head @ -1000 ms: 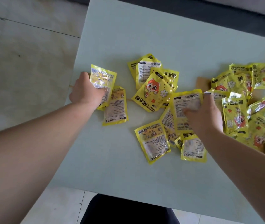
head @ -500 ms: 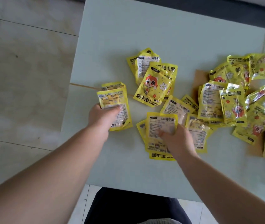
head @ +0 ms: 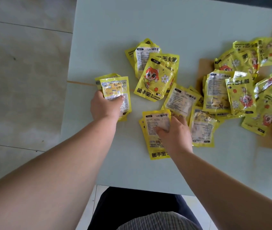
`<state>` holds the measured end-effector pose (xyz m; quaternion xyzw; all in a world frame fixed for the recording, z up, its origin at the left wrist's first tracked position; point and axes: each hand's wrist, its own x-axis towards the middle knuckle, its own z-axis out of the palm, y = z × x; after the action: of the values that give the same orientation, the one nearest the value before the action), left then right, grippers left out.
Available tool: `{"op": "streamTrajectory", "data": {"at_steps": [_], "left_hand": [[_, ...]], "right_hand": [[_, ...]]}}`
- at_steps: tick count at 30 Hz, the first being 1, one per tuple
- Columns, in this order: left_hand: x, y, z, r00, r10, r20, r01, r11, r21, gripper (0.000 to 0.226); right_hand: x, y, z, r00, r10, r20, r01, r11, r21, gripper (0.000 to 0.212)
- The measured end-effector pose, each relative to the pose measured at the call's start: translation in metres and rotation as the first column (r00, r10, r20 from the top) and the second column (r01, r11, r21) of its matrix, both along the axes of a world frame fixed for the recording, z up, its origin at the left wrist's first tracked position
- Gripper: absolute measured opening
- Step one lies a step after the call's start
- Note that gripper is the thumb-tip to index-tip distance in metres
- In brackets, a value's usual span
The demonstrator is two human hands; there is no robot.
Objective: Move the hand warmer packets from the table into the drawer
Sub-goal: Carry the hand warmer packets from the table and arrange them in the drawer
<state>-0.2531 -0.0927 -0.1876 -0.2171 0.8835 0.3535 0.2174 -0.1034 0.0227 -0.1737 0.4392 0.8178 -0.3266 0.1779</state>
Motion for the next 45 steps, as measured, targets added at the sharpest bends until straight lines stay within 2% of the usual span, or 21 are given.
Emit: {"op": "streamTrajectory", "data": {"at_steps": [4, 8, 10, 12, 14, 16, 19, 22, 28, 32, 33, 35, 38, 45], "left_hand": [[0.002, -0.004, 0.007, 1.0, -0.019, 0.022, 0.018, 0.999, 0.039, 0.032], [0.013, -0.012, 0.014, 0.998, -0.048, 0.048, 0.043, 0.993, 0.108, 0.02], [0.021, -0.013, 0.019, 0.992, -0.098, 0.078, 0.085, 0.984, 0.159, 0.02], [0.028, -0.014, 0.025, 0.982, -0.153, 0.111, 0.128, 0.97, 0.207, 0.02], [0.035, -0.014, 0.031, 0.966, -0.211, 0.147, 0.168, 0.951, 0.26, 0.02], [0.04, -0.012, 0.035, 0.946, -0.266, 0.187, 0.202, 0.931, 0.303, 0.02], [0.043, -0.007, 0.038, 0.902, -0.358, 0.24, 0.266, 0.901, 0.342, 0.02], [0.049, 0.007, 0.044, 0.822, -0.507, 0.26, 0.382, 0.829, 0.408, 0.022], [0.083, 0.03, 0.066, 0.634, -0.735, 0.242, 0.554, 0.65, 0.52, 0.022], [0.119, 0.027, 0.078, 0.518, -0.817, 0.254, 0.626, 0.564, 0.538, 0.025], [0.121, 0.022, 0.08, 0.508, -0.819, 0.268, 0.625, 0.564, 0.54, 0.024], [0.143, 0.021, 0.083, 0.408, -0.869, 0.28, 0.679, 0.494, 0.543, 0.024], [0.176, 0.016, 0.084, 0.303, -0.903, 0.304, 0.723, 0.426, 0.545, 0.023], [0.269, 0.008, 0.087, 0.01, -0.947, 0.32, 0.786, 0.206, 0.584, 0.026]], "right_hand": [[0.0, 0.001, 0.001, 0.999, 0.01, 0.034, -0.01, 1.0, -0.012, 0.037], [0.004, 0.001, 0.006, 0.997, -0.069, -0.029, 0.064, 0.986, -0.154, 0.037], [0.008, 0.006, 0.01, 0.986, -0.163, -0.039, 0.15, 0.96, -0.238, 0.036], [0.013, 0.015, 0.013, 0.949, -0.313, -0.032, 0.286, 0.902, -0.324, 0.025], [0.023, 0.025, 0.016, 0.86, -0.51, -0.023, 0.45, 0.779, -0.436, 0.02], [0.036, 0.034, 0.021, 0.765, -0.644, -0.012, 0.541, 0.653, -0.53, 0.025], [0.058, 0.04, 0.034, 0.602, -0.798, -0.003, 0.591, 0.448, -0.67, 0.019], [0.09, 0.037, 0.05, 0.412, -0.911, 0.016, 0.597, 0.257, -0.76, 0.022], [0.152, 0.006, 0.066, 0.171, -0.984, -0.052, 0.624, 0.149, -0.767, 0.026], [0.194, -0.027, 0.078, 0.055, -0.995, -0.082, 0.654, 0.098, -0.75, 0.018], [0.197, -0.033, 0.078, 0.06, -0.995, -0.079, 0.66, 0.099, -0.744, 0.015], [0.225, -0.052, 0.088, -0.021, -0.995, -0.094, 0.668, 0.056, -0.742, 0.014], [0.265, -0.083, 0.096, -0.127, -0.988, -0.093, 0.676, -0.018, -0.736, 0.014], [0.351, -0.156, 0.094, -0.464, -0.881, -0.095, 0.636, -0.256, -0.728, 0.019]]}}
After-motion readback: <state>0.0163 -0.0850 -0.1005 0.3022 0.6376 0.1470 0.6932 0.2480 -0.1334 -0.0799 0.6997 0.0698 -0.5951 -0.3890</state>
